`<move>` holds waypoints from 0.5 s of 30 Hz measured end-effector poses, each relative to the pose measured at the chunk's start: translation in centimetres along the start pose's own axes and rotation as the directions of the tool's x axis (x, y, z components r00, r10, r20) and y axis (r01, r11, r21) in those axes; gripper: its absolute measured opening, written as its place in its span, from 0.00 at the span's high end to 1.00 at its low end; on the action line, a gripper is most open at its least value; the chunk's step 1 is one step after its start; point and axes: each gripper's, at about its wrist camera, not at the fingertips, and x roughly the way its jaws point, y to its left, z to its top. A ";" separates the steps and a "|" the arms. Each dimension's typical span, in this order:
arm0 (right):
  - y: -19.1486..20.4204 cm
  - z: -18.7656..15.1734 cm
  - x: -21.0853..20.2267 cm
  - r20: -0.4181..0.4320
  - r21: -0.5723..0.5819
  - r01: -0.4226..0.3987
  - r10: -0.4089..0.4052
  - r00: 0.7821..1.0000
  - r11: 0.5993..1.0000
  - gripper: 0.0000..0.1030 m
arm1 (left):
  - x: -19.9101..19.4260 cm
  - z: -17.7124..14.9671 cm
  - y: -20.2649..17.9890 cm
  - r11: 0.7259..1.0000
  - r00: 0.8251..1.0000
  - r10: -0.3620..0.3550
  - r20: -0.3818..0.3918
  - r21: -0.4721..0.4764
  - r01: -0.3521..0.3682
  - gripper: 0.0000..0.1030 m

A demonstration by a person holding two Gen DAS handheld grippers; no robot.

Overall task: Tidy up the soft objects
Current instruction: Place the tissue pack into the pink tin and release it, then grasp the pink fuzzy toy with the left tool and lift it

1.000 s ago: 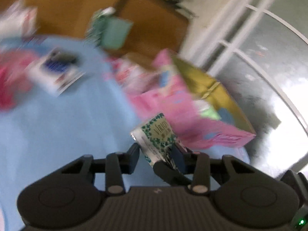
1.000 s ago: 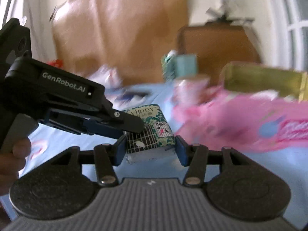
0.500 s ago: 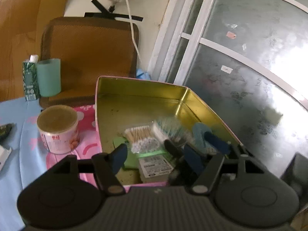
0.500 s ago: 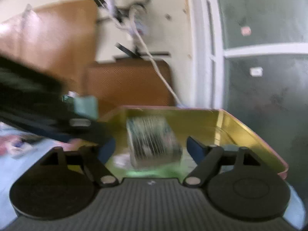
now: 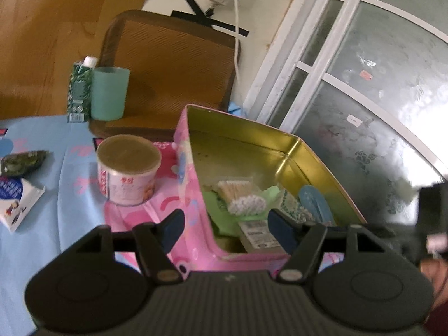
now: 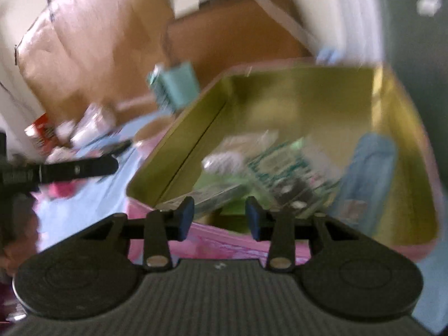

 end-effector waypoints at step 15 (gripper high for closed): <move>1.6 5.7 6.3 -0.031 0.119 0.190 -0.187 0.982 0.975 0.60 | -5.8 -2.4 7.4 0.994 0.996 0.071 0.061 -0.093 -0.065 0.28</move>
